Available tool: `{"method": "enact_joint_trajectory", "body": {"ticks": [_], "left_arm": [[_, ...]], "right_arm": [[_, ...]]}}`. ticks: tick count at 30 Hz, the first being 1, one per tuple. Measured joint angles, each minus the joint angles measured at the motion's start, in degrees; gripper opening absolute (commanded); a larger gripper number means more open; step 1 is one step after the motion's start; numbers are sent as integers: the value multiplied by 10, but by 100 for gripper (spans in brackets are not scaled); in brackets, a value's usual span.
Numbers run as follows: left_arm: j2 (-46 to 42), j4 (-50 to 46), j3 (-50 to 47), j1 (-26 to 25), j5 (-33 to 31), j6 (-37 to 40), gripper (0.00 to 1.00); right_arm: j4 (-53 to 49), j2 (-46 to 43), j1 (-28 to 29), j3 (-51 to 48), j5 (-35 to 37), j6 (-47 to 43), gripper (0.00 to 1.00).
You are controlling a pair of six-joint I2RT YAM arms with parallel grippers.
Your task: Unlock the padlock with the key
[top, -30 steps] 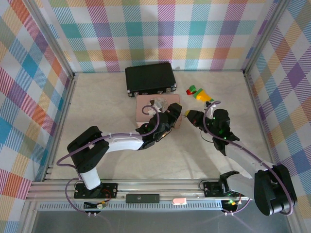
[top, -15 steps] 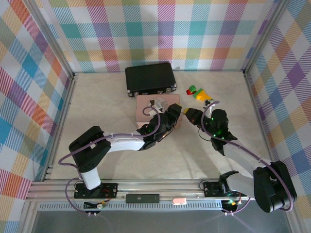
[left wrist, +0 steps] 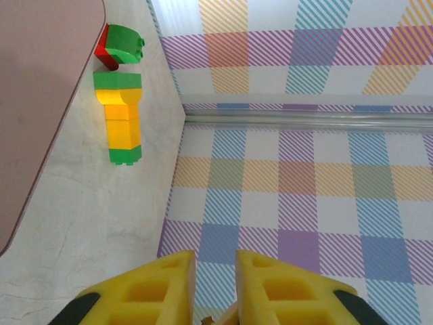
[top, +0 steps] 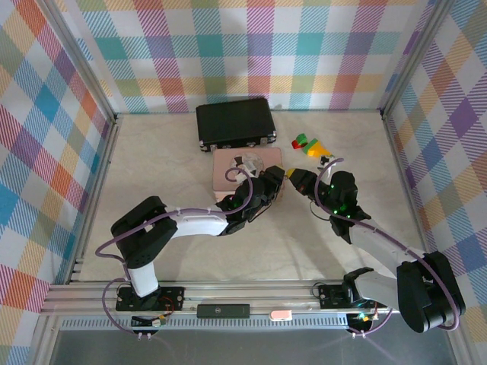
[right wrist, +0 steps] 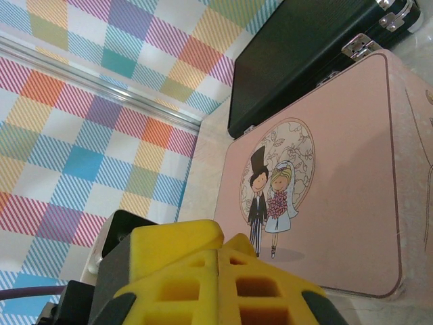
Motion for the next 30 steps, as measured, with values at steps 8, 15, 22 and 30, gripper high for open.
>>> {"method": "enact_joint_trajectory", "body": {"ticks": [8,15,22,30], "left_arm": [[2,12,-1,1,-5,0,0],[-8,26,-42,21,33,47,0],[-88,-36,-77,92,151,190,0],[-181,-126,-52,117,306,407,0]], "right_arm": [[-1,0,0,0,-1,0,14],[-70,-2,-23,24,-80,-38,41],[-116,5,-85,68,-241,-96,38],[-117,29,-87,72,-359,-127,39]]}}
